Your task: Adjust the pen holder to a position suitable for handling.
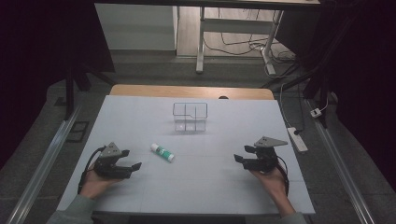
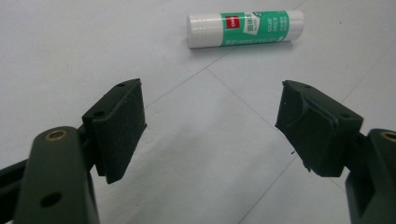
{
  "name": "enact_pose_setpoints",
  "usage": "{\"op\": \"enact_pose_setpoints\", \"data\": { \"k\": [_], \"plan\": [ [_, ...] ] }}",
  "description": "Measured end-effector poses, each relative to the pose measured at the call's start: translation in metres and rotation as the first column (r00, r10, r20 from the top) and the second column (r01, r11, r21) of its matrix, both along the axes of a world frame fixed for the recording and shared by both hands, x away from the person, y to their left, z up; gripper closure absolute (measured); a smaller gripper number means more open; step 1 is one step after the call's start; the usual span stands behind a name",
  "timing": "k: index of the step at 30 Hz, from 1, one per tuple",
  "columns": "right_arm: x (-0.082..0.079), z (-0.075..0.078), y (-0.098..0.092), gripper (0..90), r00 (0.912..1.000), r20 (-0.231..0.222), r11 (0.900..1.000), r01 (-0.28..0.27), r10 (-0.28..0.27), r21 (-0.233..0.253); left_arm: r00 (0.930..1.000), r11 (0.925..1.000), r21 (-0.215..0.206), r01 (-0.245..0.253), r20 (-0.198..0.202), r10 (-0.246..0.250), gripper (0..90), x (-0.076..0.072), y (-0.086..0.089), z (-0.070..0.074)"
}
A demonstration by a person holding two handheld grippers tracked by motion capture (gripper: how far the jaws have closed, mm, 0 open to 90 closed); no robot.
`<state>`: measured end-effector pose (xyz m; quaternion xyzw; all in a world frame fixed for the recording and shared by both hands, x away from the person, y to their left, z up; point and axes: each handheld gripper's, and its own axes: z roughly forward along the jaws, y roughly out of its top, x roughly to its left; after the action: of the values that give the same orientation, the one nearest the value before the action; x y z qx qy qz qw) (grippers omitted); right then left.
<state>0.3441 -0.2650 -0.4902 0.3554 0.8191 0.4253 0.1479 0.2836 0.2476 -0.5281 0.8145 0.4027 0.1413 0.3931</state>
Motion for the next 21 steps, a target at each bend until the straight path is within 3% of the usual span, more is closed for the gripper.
{"op": "enact_pose_setpoints", "data": {
  "k": [7, 11, 15, 21],
  "plan": [
    [-0.008, -0.007, -0.018, 34.6, 0.9999, -0.008, 1.000, -0.006, 0.006, 0.017, 0.9997, 0.9996, 0.019, 0.021, 0.010, -0.022, 23.9, 0.000, 0.001, 0.001],
    [-0.005, -0.009, -0.017, 34.0, 0.9994, -0.012, 0.999, -0.033, 0.033, 0.011, 0.9993, 0.9992, 0.022, 0.034, 0.013, -0.034, 24.3, -0.001, 0.001, 0.001],
    [-0.004, -0.011, -0.015, 33.1, 0.9993, -0.015, 0.999, -0.035, 0.035, -0.021, 0.9987, 0.9982, 0.037, 0.048, 0.014, -0.049, 24.6, 0.001, 0.002, 0.003],
    [-0.003, -0.013, -0.015, 32.5, 0.9992, -0.017, 0.999, -0.037, 0.036, -0.025, 0.9958, 0.9941, 0.065, 0.086, 0.025, -0.088, 24.5, 0.002, 0.002, 0.012]
  ]
}}
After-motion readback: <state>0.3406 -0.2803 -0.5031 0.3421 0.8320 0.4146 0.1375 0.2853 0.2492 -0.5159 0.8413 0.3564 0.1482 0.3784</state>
